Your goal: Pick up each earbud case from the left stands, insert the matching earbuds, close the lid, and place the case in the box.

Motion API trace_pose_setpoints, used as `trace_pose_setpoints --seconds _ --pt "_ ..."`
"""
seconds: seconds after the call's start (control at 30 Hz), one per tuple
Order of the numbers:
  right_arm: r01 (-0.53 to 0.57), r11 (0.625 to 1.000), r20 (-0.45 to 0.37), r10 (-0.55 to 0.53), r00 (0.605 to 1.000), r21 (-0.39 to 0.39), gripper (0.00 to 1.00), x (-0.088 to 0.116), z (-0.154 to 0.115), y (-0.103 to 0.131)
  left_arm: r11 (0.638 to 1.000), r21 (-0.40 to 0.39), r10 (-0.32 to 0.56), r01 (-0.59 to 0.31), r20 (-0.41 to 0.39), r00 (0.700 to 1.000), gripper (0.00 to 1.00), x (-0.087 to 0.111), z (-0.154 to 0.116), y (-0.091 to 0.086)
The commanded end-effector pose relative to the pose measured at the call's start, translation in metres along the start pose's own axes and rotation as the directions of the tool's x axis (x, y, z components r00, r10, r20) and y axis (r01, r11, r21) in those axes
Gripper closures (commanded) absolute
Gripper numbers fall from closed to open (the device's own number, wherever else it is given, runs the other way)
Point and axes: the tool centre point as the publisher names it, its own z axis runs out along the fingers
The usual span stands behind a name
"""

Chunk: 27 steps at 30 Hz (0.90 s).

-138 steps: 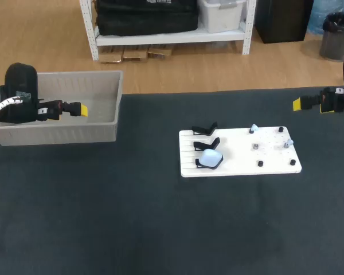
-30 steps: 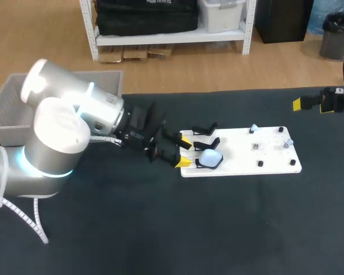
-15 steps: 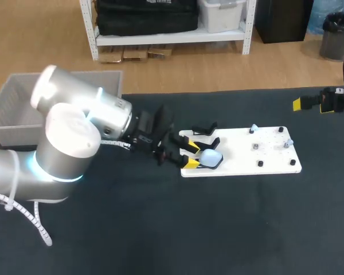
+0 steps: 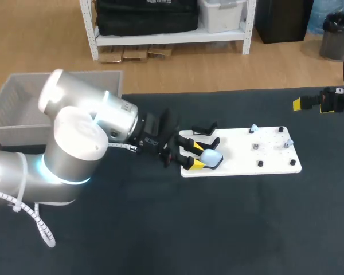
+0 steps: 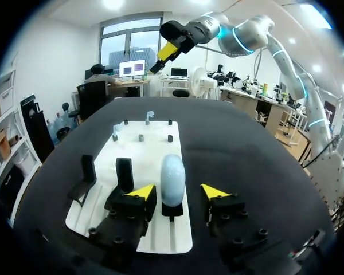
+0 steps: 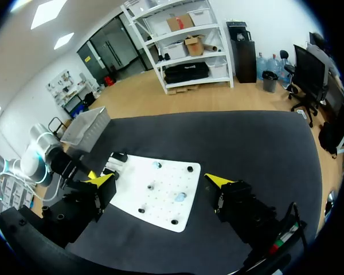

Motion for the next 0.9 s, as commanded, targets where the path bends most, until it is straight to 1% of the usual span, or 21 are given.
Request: trace_pose_setpoints --seconds 0.03,0.33,0.9 --pt "0.001 1.000 -0.001 -0.001 1.000 0.001 0.00 0.000 0.000 0.000 1.000 -0.002 0.002 -0.002 0.005 1.000 0.52 0.002 0.007 0.004" --pt "0.001 1.000 -0.001 -0.001 1.000 0.001 0.00 0.000 0.000 0.000 1.000 -0.022 -0.021 0.021 0.021 1.000 0.51 0.006 0.012 0.007" --pt "0.001 1.000 -0.001 -0.001 1.000 0.001 0.00 0.000 0.000 0.000 0.999 -0.040 -0.022 0.024 0.059 0.998 0.54 0.004 0.018 0.009"
